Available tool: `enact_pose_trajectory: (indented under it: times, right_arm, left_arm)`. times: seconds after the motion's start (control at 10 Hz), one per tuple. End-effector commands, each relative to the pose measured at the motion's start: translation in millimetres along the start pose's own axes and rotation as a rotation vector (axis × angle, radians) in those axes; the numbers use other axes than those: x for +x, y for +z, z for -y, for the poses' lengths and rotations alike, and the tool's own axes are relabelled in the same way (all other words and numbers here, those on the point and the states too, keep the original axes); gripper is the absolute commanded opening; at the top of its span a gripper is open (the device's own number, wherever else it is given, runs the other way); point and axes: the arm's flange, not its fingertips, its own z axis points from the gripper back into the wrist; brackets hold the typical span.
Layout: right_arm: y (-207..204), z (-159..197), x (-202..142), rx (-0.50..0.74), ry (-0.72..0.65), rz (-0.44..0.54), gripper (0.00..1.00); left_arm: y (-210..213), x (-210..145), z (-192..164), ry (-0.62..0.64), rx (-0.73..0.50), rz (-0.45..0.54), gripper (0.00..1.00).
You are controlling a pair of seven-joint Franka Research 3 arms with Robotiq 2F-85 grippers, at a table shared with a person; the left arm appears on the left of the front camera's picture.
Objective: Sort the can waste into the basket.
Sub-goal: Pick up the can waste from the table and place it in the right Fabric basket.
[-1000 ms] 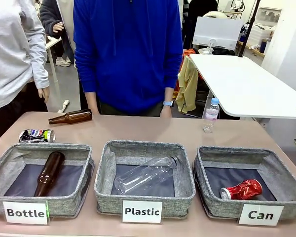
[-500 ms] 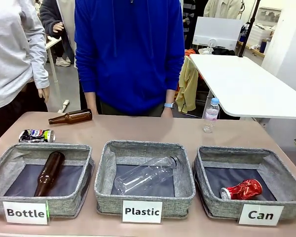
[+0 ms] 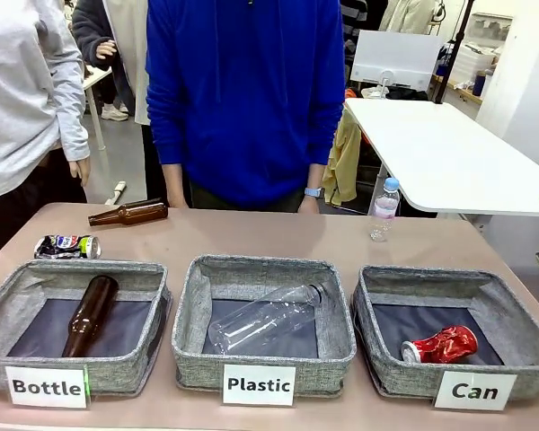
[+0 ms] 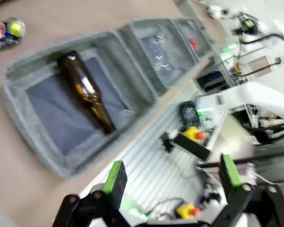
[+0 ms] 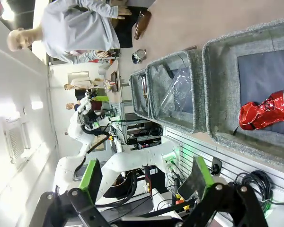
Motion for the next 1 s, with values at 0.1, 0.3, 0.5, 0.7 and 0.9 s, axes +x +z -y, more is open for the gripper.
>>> enact_pose_trajectory:
  times: [0.1, 0.3, 0.5, 0.7, 0.9]
  right_arm:
    - [1, -1, 2, 0.0, 0.012, 0.018, 1.0]
    - [1, -1, 2, 0.0, 0.012, 0.018, 1.0]
    - [1, -1, 2, 0.0, 0.012, 0.018, 1.0]
    - [1, -1, 2, 0.0, 0.012, 0.018, 1.0]
    - [1, -1, 2, 0.0, 0.012, 0.018, 1.0]
  left_arm:
    - [-34, 101, -5, 0.013, 0.406, -0.201, 1.0]
    - [-74, 143, -3, -0.093, 0.677, -0.348, 1.0]
    - [-108, 179, -23, -0.076, 0.765, -0.423, 1.0]
    - [-116, 194, -51, 0.017, 0.804, -0.367, 1.0]
    - [-124, 182, -44, -0.054, 0.786, -0.413, 1.0]
